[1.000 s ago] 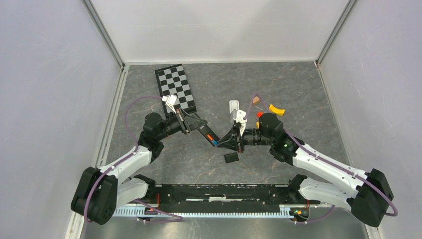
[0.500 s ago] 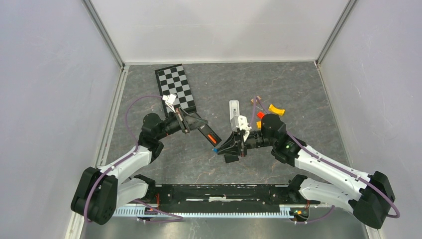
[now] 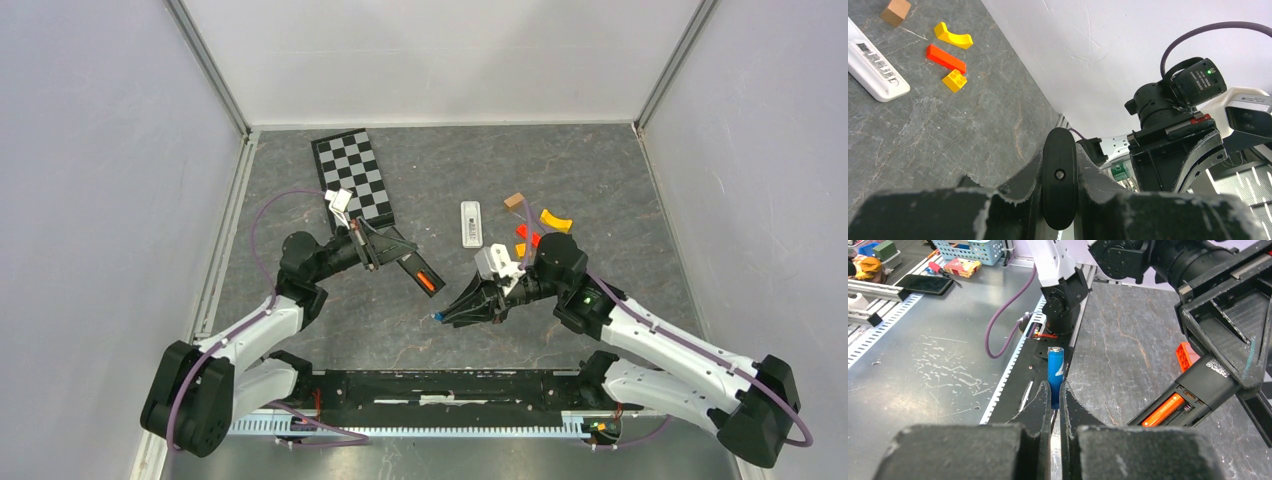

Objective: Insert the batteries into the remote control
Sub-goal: Load the battery into the remote control.

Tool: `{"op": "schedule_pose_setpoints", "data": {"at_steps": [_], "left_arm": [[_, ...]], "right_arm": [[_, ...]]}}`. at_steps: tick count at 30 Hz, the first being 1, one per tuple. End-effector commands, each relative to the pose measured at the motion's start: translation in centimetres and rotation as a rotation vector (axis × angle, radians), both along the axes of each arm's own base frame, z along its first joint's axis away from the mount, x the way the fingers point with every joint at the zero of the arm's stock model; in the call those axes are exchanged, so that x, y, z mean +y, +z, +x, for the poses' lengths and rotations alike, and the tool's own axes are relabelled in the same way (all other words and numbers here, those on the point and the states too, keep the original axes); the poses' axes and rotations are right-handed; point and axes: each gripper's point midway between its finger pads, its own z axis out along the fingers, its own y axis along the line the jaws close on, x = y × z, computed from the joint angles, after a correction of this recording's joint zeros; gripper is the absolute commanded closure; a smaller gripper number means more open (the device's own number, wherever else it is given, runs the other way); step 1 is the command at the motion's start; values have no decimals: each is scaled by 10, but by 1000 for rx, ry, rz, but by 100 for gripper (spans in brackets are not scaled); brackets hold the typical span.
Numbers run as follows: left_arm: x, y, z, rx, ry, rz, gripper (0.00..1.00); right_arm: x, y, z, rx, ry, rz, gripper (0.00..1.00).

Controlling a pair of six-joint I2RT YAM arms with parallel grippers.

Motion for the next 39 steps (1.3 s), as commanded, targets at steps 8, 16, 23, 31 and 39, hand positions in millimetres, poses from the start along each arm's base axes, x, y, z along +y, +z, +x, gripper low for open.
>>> {"op": "schedule_pose_setpoints", "data": {"at_steps": [8, 16, 23, 31, 39], "left_arm": [[1, 31, -16, -110, -55, -72, 98], [5, 31, -4, -60, 20, -70, 98], [13, 15, 25, 29, 172, 39, 98], [12, -4, 42, 155, 216, 59, 98], [3, -7, 42, 308, 138, 18, 98]], "right_arm": [[-2, 42, -10, -106, 39, 103, 100], [15, 74, 37, 121, -229, 94, 100], [44, 84, 72, 706, -404, 56, 100], [50, 99, 75, 891, -386, 129, 100], [45, 93, 86, 846, -492, 80, 100]]}}
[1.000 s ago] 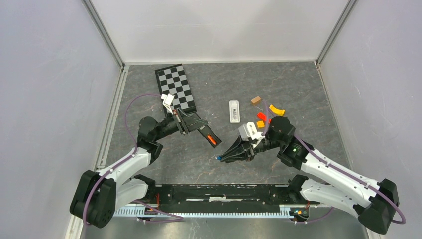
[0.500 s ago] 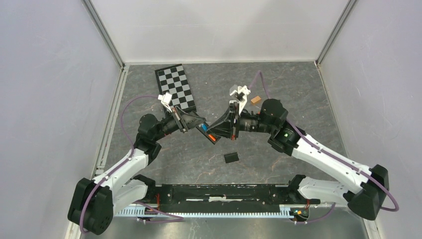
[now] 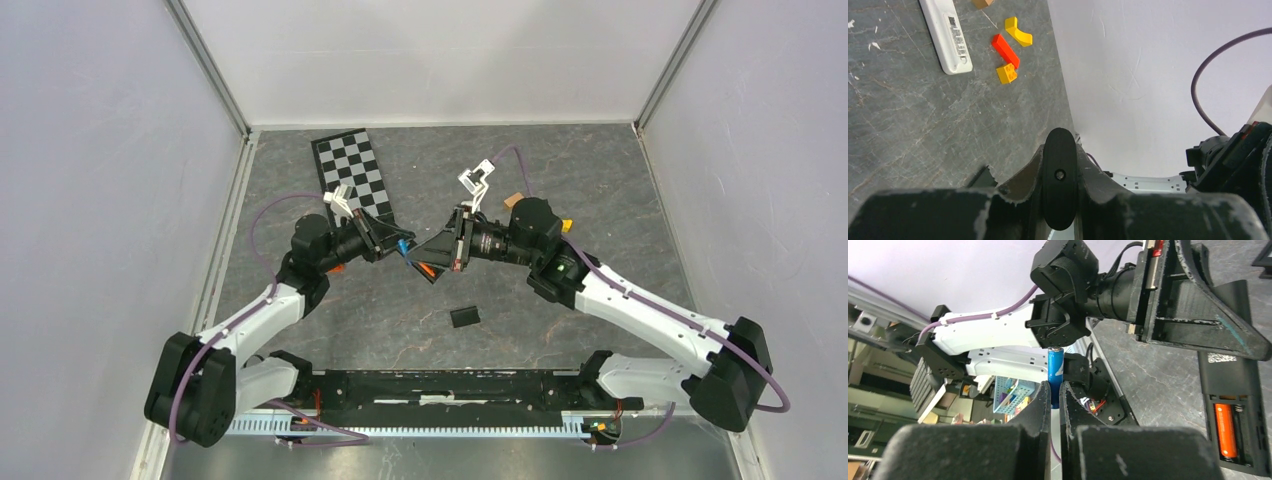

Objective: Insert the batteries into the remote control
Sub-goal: Load the battery into the remote control.

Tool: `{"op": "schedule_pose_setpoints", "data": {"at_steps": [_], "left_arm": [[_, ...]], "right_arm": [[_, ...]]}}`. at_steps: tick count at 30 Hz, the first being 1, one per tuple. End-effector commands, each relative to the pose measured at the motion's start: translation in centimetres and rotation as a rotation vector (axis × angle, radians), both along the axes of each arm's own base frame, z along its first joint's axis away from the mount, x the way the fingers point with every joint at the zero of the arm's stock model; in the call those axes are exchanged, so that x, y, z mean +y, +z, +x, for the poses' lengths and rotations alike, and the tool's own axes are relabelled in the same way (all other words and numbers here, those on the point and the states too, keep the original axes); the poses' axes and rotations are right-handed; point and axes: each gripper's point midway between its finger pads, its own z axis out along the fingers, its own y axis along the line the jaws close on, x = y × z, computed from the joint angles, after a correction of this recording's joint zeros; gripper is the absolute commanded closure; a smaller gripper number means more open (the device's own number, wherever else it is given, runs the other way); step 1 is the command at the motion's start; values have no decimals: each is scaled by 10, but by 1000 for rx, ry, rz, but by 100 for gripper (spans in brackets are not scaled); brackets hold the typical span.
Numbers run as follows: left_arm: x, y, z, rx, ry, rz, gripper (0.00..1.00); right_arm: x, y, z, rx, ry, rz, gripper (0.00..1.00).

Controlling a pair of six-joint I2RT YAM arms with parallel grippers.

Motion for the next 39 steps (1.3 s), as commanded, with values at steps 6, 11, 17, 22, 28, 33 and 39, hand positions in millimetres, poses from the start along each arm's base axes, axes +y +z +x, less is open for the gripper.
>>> {"op": "schedule_pose_setpoints", "data": {"at_steps": [6, 11, 17, 22, 28, 33, 39], "left_arm": [[-2, 24, 4, 52, -20, -66, 98], [1, 17, 10, 53, 11, -58, 98], [3, 17, 14, 45, 40, -62, 98], [3, 16, 13, 49, 44, -65, 98], [4, 15, 11, 52, 42, -70, 98], [3, 17, 9, 43, 30, -73, 98], [1, 22, 6, 36, 4, -78, 98]], "right_arm": [[-36, -16, 39, -187, -232, -337, 100], [-55, -56, 49, -290, -220, -595, 100], [-54, -78, 51, -402, -180, -821, 100], [-52, -89, 55, -456, -192, -951, 100], [-49, -93, 55, -490, -188, -990, 100], [-47, -96, 53, -500, -174, -1008, 100], [-39, -99, 48, -514, -137, -992, 100]]}}
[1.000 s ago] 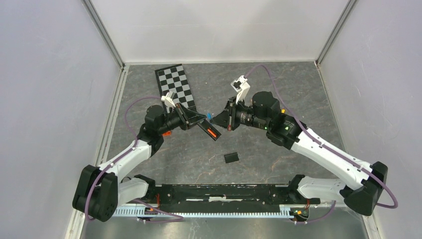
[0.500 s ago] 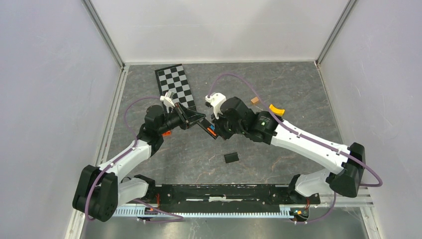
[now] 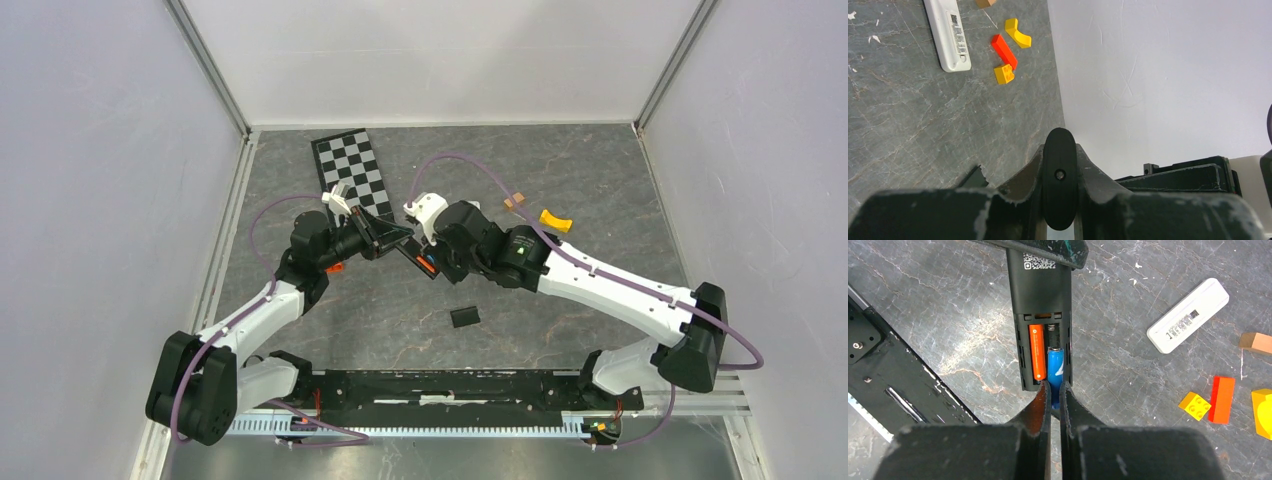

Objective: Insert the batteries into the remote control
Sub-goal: Load the battery into the remote control.

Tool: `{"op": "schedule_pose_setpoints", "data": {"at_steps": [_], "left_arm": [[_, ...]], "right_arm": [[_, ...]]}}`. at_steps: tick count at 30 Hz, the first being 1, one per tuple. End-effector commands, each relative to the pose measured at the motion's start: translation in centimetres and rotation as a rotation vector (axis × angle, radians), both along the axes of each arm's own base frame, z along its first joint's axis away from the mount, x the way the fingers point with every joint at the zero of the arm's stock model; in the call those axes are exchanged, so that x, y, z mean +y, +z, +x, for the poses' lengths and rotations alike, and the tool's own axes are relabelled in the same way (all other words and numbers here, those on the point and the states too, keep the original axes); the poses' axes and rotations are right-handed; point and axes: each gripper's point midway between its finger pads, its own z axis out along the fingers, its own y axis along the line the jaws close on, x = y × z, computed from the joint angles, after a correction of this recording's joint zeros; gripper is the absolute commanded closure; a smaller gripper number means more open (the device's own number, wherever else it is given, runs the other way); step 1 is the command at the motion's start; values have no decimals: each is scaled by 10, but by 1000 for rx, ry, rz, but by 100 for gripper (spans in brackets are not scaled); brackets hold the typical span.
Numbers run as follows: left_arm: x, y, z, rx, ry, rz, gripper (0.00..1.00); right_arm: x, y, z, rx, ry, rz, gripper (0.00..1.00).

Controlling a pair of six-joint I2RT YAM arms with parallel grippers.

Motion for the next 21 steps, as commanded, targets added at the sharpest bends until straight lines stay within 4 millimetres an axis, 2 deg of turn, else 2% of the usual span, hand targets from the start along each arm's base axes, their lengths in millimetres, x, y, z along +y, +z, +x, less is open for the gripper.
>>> {"op": "schedule_pose_setpoints", "data": {"at_steps": [1, 12, 21], "left_arm": [[-2, 20, -1, -44, -20, -45, 98], [-4, 28, -7, -54, -47, -70, 98], [-4, 31, -8, -55, -54, -77, 98]], "right_arm": [[11, 18, 4, -43, 25, 35, 100], [14, 8, 5, -31, 28, -1, 98], [17, 11, 3, -29, 34, 3, 83]]}}
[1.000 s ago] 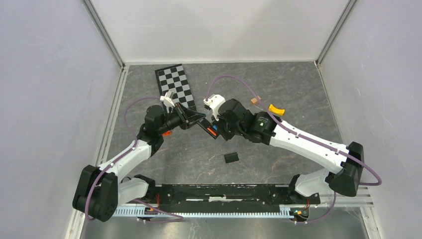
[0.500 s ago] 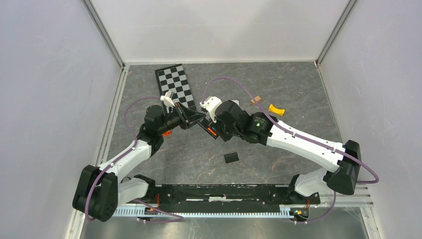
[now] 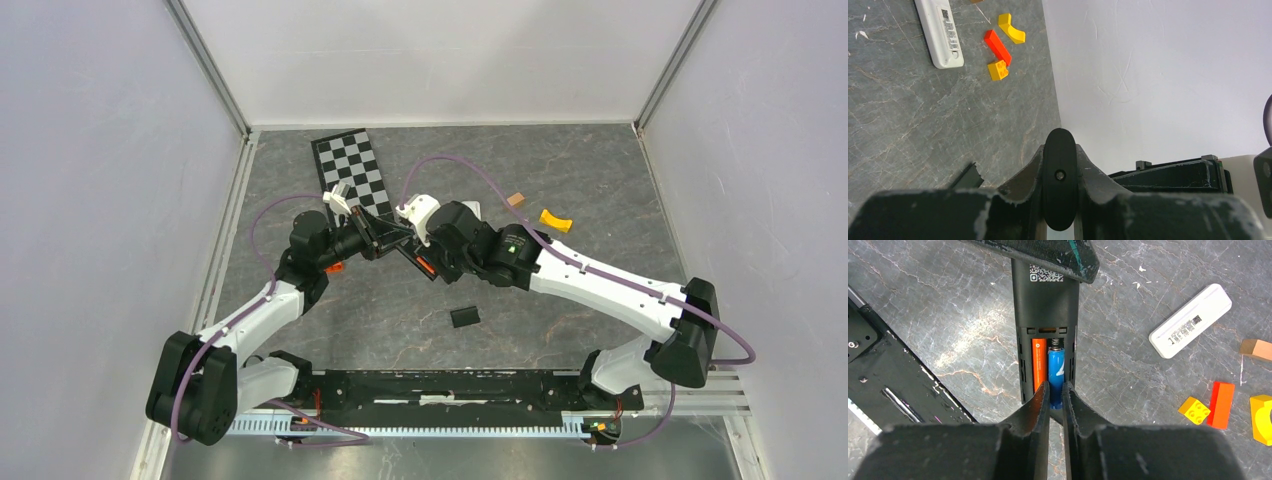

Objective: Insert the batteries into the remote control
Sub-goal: Load the battery into the remote control.

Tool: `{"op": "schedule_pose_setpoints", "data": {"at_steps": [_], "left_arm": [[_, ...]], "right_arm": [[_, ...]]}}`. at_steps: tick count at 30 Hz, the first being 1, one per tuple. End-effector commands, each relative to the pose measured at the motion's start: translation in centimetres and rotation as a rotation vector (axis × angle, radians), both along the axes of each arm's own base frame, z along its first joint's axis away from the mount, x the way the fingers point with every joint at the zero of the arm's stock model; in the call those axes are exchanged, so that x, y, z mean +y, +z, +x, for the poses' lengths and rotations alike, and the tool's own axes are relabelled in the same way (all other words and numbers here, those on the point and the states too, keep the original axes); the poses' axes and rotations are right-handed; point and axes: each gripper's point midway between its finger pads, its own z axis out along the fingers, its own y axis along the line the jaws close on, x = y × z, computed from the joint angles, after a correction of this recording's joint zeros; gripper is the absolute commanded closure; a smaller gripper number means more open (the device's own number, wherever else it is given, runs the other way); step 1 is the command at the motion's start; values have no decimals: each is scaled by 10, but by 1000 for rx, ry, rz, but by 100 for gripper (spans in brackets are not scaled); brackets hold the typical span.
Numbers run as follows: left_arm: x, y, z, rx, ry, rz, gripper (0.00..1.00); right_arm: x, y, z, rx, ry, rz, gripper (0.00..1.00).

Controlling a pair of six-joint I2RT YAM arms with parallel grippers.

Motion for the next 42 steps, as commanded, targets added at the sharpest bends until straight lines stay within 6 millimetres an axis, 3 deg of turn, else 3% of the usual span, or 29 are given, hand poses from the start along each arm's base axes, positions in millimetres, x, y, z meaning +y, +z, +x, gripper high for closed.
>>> {"op": "schedule_pose_setpoints", "data": {"at_steps": [1, 14, 22, 28, 31, 32, 34, 38, 42], "left_arm": [[-2, 27, -3, -53, -24, -59, 98], [1, 25, -1, -49, -12, -56, 98], [4, 26, 1, -40, 0, -71, 98], [5, 33, 0, -34, 5, -126, 98], [5, 42, -2, -27, 5, -167, 98], [6, 44, -3, -22, 6, -182, 98], [7, 50, -4, 1, 15, -215, 98], [10, 62, -6, 34, 36, -285, 98], [12, 76, -9, 38, 34, -336, 98]], "right_arm": [[8, 18, 2, -27, 14, 34, 82], [7, 22, -3, -12, 15, 53, 75], [5, 56, 2, -57, -53, 185, 54], [6, 88, 8, -91, -131, 378, 37], [-1, 97, 10, -101, -209, 530, 21], [-6, 102, 11, -104, -257, 598, 11], [-21, 101, 12, -86, -373, 718, 5], [-31, 115, 2, -24, -427, 1008, 2], [-31, 118, -8, 33, -406, 1153, 2]]}}
